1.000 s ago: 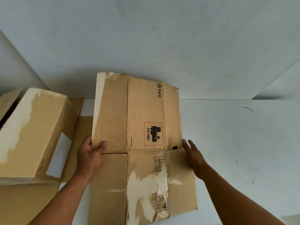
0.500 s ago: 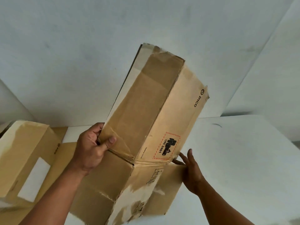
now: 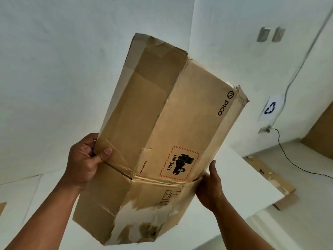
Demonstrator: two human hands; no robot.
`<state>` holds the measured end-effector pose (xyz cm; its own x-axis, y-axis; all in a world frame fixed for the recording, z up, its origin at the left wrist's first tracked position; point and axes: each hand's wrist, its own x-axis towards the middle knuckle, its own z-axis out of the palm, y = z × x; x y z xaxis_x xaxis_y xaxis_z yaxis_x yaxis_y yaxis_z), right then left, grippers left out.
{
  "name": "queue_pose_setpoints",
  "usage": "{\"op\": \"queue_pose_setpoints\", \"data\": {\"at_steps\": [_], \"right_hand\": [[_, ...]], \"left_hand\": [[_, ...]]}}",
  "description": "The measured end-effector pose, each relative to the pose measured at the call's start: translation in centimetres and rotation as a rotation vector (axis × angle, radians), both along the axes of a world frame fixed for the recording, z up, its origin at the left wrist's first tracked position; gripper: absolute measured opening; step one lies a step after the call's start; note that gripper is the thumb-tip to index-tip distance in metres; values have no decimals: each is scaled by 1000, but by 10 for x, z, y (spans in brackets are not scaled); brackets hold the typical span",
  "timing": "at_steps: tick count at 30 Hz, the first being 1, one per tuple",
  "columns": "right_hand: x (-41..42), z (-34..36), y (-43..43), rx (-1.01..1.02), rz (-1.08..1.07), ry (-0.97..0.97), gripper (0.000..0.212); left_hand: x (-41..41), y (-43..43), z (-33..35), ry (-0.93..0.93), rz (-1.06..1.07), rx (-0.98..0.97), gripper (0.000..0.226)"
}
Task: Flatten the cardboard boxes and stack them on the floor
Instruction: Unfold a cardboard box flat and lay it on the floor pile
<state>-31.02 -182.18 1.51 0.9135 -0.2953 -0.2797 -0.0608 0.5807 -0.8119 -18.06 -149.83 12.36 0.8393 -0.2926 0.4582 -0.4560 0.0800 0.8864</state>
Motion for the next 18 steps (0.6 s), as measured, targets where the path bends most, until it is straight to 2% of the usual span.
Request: {"op": "queue_pose_setpoints", "data": {"at_steps": [5,10,18], "right_hand": [[-33,1,-62,-10,13,6,81],[-51,-5,-110,-166,-39,29,71],[-61,-28,-232,-342,-321,323,66]], "left_hand": [[-3,-71,-12,95,-12,-41,25],[7,-145,-38,172,13,-4,30],[40,-291,-107,369,28,19,21]]}}
